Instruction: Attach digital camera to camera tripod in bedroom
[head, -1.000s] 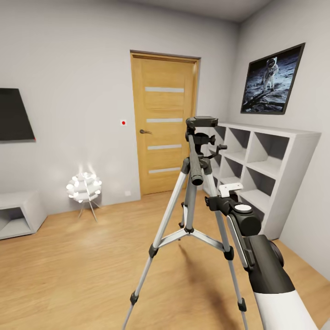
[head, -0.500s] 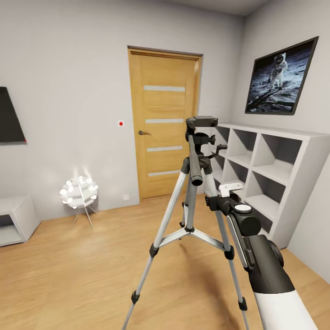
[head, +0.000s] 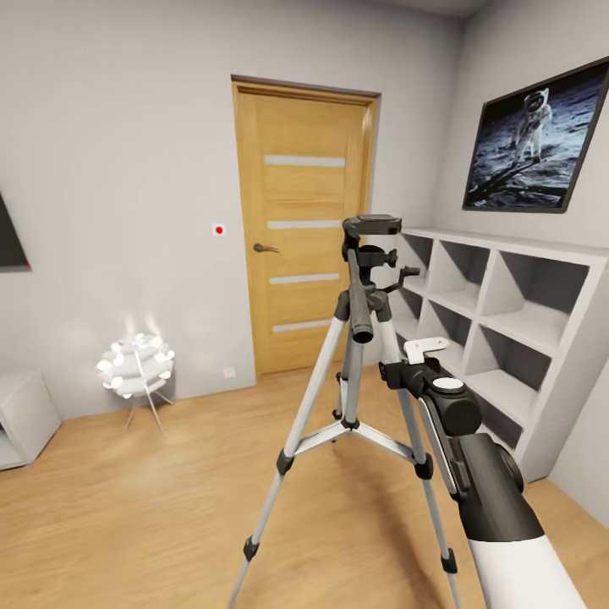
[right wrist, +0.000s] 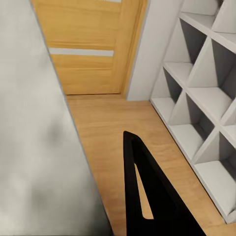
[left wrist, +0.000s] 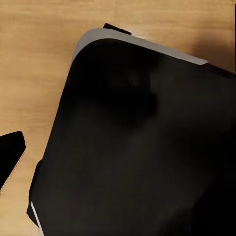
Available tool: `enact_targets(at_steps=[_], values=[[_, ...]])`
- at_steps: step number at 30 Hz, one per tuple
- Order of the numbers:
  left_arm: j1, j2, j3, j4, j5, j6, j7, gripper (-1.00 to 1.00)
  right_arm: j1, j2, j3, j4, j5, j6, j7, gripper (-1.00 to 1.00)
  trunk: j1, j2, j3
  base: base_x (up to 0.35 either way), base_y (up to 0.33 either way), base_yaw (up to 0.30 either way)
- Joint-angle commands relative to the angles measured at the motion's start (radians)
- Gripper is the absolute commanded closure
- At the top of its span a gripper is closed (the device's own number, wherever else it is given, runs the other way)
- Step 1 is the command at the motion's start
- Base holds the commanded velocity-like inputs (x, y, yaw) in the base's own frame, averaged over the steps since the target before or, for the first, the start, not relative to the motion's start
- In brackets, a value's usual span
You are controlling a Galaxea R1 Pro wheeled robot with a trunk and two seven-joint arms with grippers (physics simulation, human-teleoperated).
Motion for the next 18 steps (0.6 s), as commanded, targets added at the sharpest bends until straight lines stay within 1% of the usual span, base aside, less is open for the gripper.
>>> enact_targets(at_steps=[1, 9, 18], values=[[0.001, 0.0, 0.008, -0.002, 0.0, -0.001, 0.0, -1.0, -0.001, 0.0, 0.001, -0.001, 0.006, 0.005, -0.003, 1.0, 0.001, 0.0, -0.001, 0.322, 0.093, 0.0], [0.001, 0.0, 0.008, -0.002, 0.0, -0.001, 0.0, -1.0, -0.001, 0.0, 0.001, -0.001, 0.006, 0.005, -0.004, 1.0, 0.001, 0.0, -0.001, 0.322, 0.138, 0.0], [0.001, 0.0, 0.008, -0.002, 0.0, -0.001, 0.0, -1.0, -0.001, 0.0, 0.001, -0.001, 0.006, 0.005, -0.004, 1.0, 0.001, 0.0, -0.001, 0.314, 0.185, 0.0]])
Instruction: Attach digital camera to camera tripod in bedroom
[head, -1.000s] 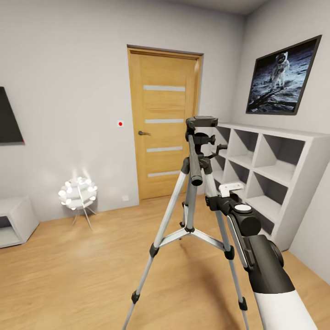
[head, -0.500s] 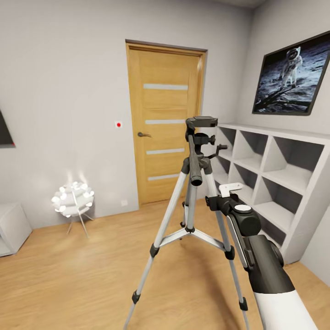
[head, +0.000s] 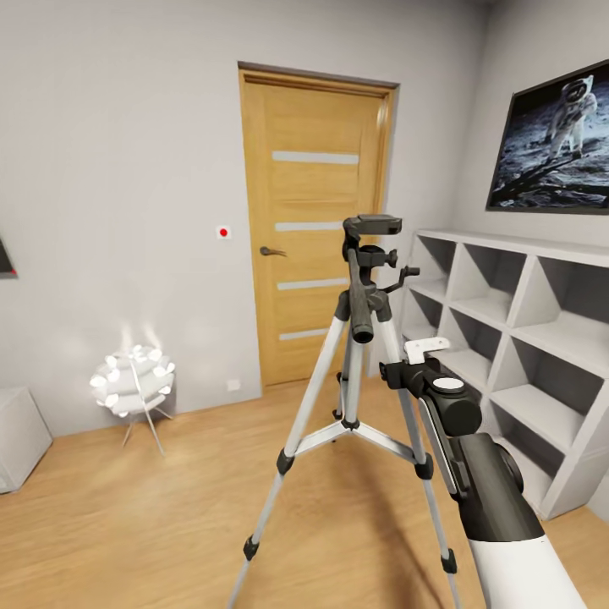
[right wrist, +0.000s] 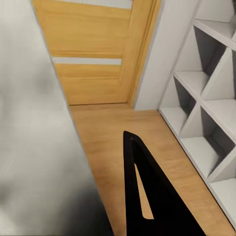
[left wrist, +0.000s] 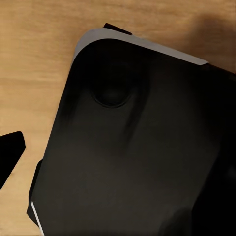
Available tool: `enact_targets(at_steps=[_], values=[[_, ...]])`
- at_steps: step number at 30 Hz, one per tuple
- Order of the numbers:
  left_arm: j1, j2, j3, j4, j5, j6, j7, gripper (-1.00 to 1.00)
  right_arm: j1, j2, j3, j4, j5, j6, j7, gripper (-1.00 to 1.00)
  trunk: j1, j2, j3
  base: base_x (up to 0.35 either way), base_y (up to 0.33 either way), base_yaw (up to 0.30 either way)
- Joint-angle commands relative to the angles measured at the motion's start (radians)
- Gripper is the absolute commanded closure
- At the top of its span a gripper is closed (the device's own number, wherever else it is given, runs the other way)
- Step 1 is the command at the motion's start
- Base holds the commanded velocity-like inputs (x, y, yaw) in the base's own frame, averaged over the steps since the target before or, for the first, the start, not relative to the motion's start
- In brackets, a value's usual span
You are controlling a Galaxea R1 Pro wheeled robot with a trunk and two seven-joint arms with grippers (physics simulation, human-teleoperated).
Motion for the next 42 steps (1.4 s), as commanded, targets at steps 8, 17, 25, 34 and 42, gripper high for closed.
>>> enact_targets(at_steps=[8, 17, 25, 34, 42], values=[[0.001, 0.0, 0.008, -0.003, -0.001, -0.001, 0.0, -1.0, -0.001, 0.0, 0.004, 0.001, 0.006, 0.005, -0.012, 1.0, 0.001, 0.0, -0.001, 0.289, 0.197, 0.0], [0.001, 0.0, 0.008, -0.003, -0.001, -0.001, 0.001, -1.0, -0.001, -0.002, 0.005, 0.004, 0.006, 0.004, -0.056, 1.0, 0.001, 0.0, -0.001, 0.04, 0.028, 0.0], [0.001, 0.0, 0.008, -0.003, -0.001, -0.001, 0.001, -1.0, -0.001, -0.004, 0.006, 0.013, 0.002, 0.004, -0.061, 1.0, 0.001, 0.0, -0.001, 0.001, 0.001, 0.0], [0.001, 0.0, 0.008, -0.002, -0.001, -0.001, 0.001, -1.0, 0.0, -0.01, 0.005, 0.05, -0.009, 0.004, -0.056, 1.0, 0.001, 0.0, -0.001, 0.0, 0.0, 0.0], [0.001, 0.0, 0.008, -0.003, -0.001, -0.001, 0.001, -1.0, 0.002, -0.01, 0.005, 0.075, -0.012, -0.003, -0.055, 1.0, 0.001, 0.0, -0.001, 0.0, 0.0, 0.0]])
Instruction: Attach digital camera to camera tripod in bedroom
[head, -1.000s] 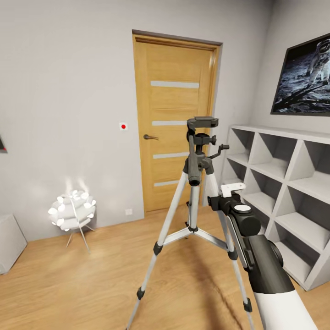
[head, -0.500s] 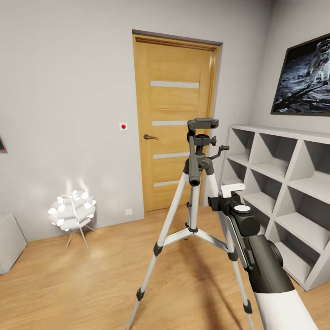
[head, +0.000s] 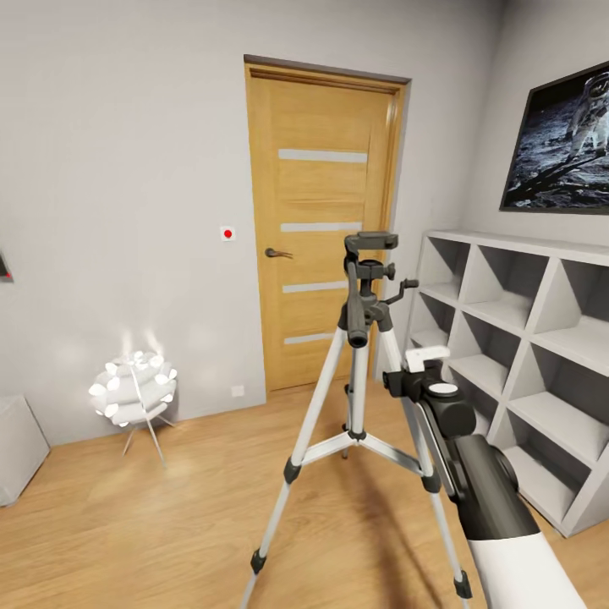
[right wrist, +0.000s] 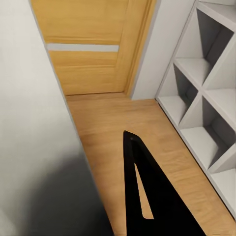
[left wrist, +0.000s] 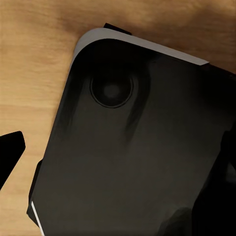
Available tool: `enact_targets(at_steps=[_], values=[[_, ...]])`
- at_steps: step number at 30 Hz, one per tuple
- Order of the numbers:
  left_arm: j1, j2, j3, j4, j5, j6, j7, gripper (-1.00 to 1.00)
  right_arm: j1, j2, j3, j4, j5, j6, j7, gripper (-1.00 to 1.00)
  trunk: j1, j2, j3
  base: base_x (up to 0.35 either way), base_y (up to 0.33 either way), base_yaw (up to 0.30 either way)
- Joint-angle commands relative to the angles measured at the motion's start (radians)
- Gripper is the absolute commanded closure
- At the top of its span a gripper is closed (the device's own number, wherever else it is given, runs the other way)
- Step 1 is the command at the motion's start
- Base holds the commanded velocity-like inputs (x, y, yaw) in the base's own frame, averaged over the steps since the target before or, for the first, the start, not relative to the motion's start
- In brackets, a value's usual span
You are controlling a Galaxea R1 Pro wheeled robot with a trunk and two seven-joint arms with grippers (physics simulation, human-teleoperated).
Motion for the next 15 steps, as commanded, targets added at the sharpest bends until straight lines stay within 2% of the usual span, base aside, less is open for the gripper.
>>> enact_targets(at_steps=[1, 11, 15], values=[[0.001, 0.0, 0.008, -0.002, 0.0, -0.001, 0.0, -1.0, -0.001, 0.0, 0.001, 0.009, 0.011, 0.002, 0.001, 1.0, 0.0, -0.001, -0.001, 0.0, 0.0, 0.0], [0.0, 0.0, 0.008, -0.002, 0.0, -0.001, 0.0, -1.0, -0.001, -0.004, 0.0, 0.084, 0.01, -0.103, -0.003, 1.0, 0.0, -0.001, -0.001, 0.0, 0.0, 0.0], [0.001, 0.0, 0.008, -0.002, 0.0, -0.001, 0.0, -1.0, -0.001, -0.004, 0.0, 0.088, 0.01, -0.11, -0.003, 1.0, 0.0, -0.001, -0.001, 0.0, 0.0, 0.0]])
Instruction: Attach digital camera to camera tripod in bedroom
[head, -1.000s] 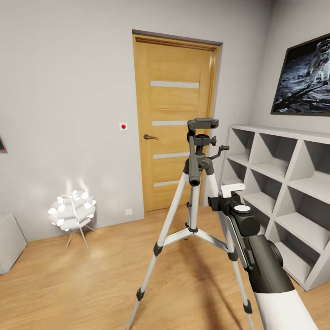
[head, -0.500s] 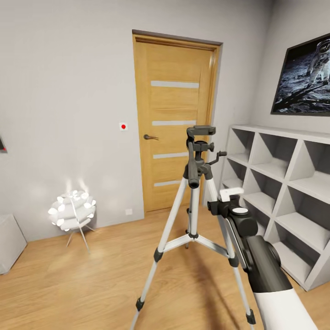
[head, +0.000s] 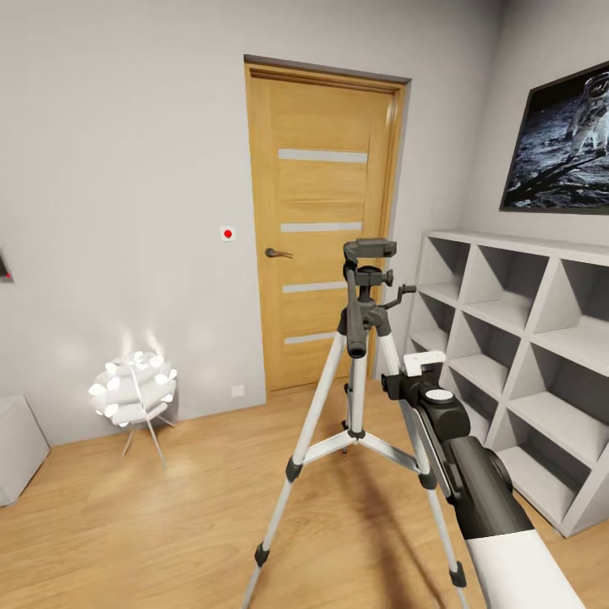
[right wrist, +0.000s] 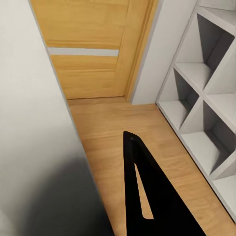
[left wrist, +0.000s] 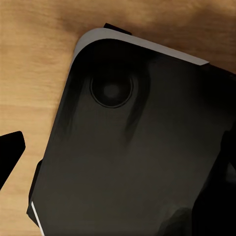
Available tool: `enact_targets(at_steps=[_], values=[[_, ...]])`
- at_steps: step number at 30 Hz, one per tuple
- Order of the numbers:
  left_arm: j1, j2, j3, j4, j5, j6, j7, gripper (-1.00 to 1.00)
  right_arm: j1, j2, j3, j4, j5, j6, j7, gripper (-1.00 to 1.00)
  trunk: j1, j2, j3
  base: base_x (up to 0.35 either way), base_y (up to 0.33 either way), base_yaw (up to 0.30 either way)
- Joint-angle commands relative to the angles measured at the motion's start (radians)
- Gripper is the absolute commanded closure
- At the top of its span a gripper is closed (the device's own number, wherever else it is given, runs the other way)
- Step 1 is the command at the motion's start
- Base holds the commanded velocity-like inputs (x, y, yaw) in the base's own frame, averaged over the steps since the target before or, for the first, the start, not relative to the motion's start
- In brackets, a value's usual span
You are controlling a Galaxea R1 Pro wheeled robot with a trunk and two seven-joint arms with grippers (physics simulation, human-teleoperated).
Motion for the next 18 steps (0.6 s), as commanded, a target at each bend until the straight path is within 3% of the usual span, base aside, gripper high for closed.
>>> enact_targets(at_steps=[1, 18], values=[[0.001, 0.0, 0.008, -0.002, 0.0, -0.001, 0.0, -1.0, -0.001, 0.0, 0.002, 0.0, 0.011, 0.006, 0.0, 1.0, 0.0, -0.001, -0.001, 0.0, 0.0, 0.0], [0.001, 0.0, 0.008, -0.002, 0.0, -0.001, 0.0, -1.0, -0.001, 0.0, -0.009, 0.022, 0.01, 0.003, 0.003, 1.0, 0.0, -0.001, -0.001, 0.0, 0.0, 0.0]])
